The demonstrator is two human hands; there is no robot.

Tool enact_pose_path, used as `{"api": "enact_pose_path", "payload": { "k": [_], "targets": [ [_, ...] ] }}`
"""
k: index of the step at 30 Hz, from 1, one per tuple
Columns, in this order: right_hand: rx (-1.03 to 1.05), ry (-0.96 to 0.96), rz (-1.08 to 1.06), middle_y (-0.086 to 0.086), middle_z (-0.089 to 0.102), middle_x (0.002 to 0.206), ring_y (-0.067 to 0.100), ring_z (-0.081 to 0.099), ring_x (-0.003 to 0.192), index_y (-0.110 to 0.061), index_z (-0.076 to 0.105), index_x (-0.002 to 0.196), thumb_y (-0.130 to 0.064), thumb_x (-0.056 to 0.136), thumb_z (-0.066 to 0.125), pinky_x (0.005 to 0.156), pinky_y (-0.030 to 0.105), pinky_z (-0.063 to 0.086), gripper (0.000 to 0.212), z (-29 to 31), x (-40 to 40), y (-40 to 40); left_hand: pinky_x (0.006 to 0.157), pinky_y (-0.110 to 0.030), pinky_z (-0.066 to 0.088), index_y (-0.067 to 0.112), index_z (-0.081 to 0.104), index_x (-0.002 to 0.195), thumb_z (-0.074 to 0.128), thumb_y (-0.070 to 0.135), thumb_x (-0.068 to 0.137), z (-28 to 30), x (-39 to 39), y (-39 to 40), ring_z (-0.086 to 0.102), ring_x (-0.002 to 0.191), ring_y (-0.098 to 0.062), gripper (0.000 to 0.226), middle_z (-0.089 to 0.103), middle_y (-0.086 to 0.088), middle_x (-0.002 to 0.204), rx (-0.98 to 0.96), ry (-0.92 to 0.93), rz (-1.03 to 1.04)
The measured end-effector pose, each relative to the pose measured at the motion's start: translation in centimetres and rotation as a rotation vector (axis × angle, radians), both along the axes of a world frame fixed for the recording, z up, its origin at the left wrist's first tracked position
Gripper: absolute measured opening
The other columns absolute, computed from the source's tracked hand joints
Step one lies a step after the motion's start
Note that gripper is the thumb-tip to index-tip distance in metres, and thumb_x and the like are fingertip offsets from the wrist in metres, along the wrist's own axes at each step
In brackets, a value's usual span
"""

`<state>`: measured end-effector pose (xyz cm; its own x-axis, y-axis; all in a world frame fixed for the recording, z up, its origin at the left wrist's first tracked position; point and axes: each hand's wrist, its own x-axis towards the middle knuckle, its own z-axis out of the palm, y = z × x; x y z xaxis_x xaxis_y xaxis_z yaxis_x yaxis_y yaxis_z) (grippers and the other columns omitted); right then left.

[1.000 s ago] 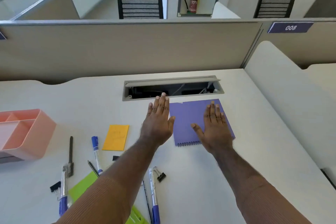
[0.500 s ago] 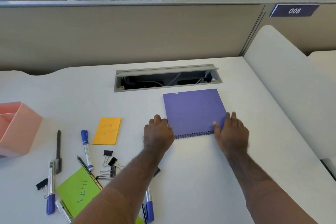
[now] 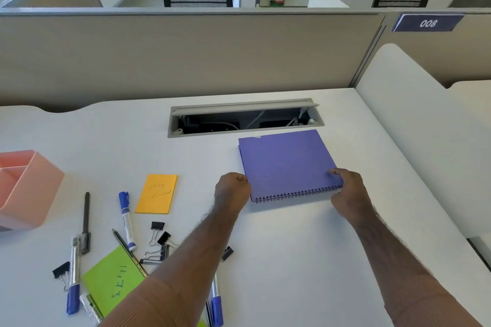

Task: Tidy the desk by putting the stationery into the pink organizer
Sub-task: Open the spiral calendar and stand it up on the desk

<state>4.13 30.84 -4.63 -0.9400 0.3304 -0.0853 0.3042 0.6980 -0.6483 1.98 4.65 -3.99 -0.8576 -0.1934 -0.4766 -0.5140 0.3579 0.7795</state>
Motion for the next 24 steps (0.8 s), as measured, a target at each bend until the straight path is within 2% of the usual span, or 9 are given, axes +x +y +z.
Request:
{"api": "enact_pose_path", "payload": {
  "k": [2, 4, 8, 10, 13, 17, 19, 21, 24],
  "targets": [
    [-0.007, 0.049, 0.023, -0.005, 0.043, 0.119, 0.013, 0.048, 0.103, -0.022, 0.058, 0.124, 0.018, 0.07, 0.042, 0.083, 0.024, 0.039, 0.069, 0.3, 0.2, 0.5, 0.06, -0.032, 0.039, 0.017, 0.065, 0.075, 0.043, 0.007, 0.065, 0.4, -0.3, -0.2, 0.048, 0.065, -0.022, 0.026, 0.06, -0.006, 0.073, 0.152, -0.045, 0.07],
    [-0.017, 0.096, 0.057, -0.005, 0.045, 0.117, 0.016, 0.051, 0.107, -0.023, 0.06, 0.121, 0.019, 0.07, 0.046, 0.083, 0.023, 0.04, 0.068, 0.2, 0.3, 1.0, 0.063, -0.031, 0.049, 0.004, 0.07, 0.087, 0.048, 0.002, 0.079, 1.3, -0.3, -0.2, 0.058, 0.064, -0.025, 0.024, 0.069, -0.011, 0.081, 0.284, -0.075, 0.109],
    [-0.03, 0.178, 0.07, -0.003, 0.053, 0.112, 0.018, 0.056, 0.105, -0.02, 0.066, 0.113, 0.009, 0.074, 0.07, 0.076, 0.002, 0.04, 0.049, 0.7, 0.2, 1.8, 0.066, -0.028, 0.056, -0.005, 0.071, 0.096, 0.049, -0.002, 0.086, 2.1, -0.4, -0.6, 0.06, 0.069, -0.024, 0.024, 0.074, -0.013, 0.089, 0.418, -0.088, 0.152],
    [-0.021, 0.237, 0.075, -0.003, 0.057, 0.108, 0.017, 0.059, 0.103, -0.016, 0.069, 0.108, 0.004, 0.074, 0.075, 0.079, 0.001, 0.04, 0.04, 1.3, 0.1, 2.0, 0.066, -0.029, 0.057, -0.002, 0.07, 0.097, 0.047, -0.004, 0.087, 2.0, -0.6, -0.9, 0.06, 0.068, -0.024, 0.025, 0.071, -0.013, 0.087, 0.44, -0.084, 0.175],
    [-0.002, 0.312, 0.096, 0.0, 0.061, 0.105, -0.004, 0.059, 0.09, -0.017, 0.072, 0.104, 0.002, 0.076, 0.075, 0.076, -0.002, 0.04, 0.034, 2.5, -0.3, 2.4, 0.064, -0.033, 0.058, 0.004, 0.062, 0.109, 0.046, -0.007, 0.089, 2.1, -1.2, -1.3, 0.064, 0.068, -0.023, 0.027, 0.068, -0.014, 0.089, 0.474, -0.036, 0.217],
    [0.048, 0.366, 0.137, 0.002, 0.063, 0.095, -0.019, 0.055, 0.077, -0.019, 0.073, 0.097, -0.003, 0.078, 0.074, 0.072, -0.003, 0.037, 0.025, 4.8, -1.5, 3.0, 0.071, -0.035, 0.061, 0.018, 0.066, 0.111, 0.047, -0.004, 0.092, 1.7, -2.1, -2.0, 0.071, 0.073, -0.022, 0.034, 0.066, -0.011, 0.113, 0.279, 0.128, 0.062],
    [0.073, 0.355, 0.152, 0.004, 0.063, 0.09, -0.017, 0.055, 0.075, -0.019, 0.074, 0.097, -0.008, 0.078, 0.074, 0.073, -0.002, 0.037, 0.022, 6.3, -2.4, 3.5, 0.075, -0.033, 0.058, 0.028, 0.07, 0.104, 0.053, 0.003, 0.091, 1.9, -2.6, -2.2, 0.071, 0.087, -0.022, 0.033, 0.065, -0.005, 0.122, 0.085, 0.264, -0.017],
    [0.072, 0.293, 0.177, 0.003, 0.064, 0.087, -0.011, 0.056, 0.073, -0.027, 0.072, 0.095, -0.013, 0.08, 0.073, 0.07, 0.002, 0.037, 0.02, 8.0, -3.4, 4.1, 0.077, -0.023, 0.048, 0.027, 0.073, 0.105, 0.057, 0.01, 0.092, 2.4, -3.4, -2.4, 0.064, 0.105, -0.02, 0.027, 0.065, 0.0, 0.127, -0.1, 0.352, -0.088],
    [0.0, 0.133, 0.227, -0.002, 0.065, 0.079, -0.002, 0.055, 0.062, -0.031, 0.07, 0.087, -0.018, 0.085, 0.07, 0.06, 0.007, 0.038, 0.013, 10.3, -4.9, 4.7, 0.079, -0.023, 0.043, 0.019, 0.073, 0.107, 0.056, 0.014, 0.096, 2.7, -4.9, -2.0, 0.064, 0.102, -0.018, 0.021, 0.07, 0.001, 0.119, -0.188, 0.364, -0.179]
  ]
}}
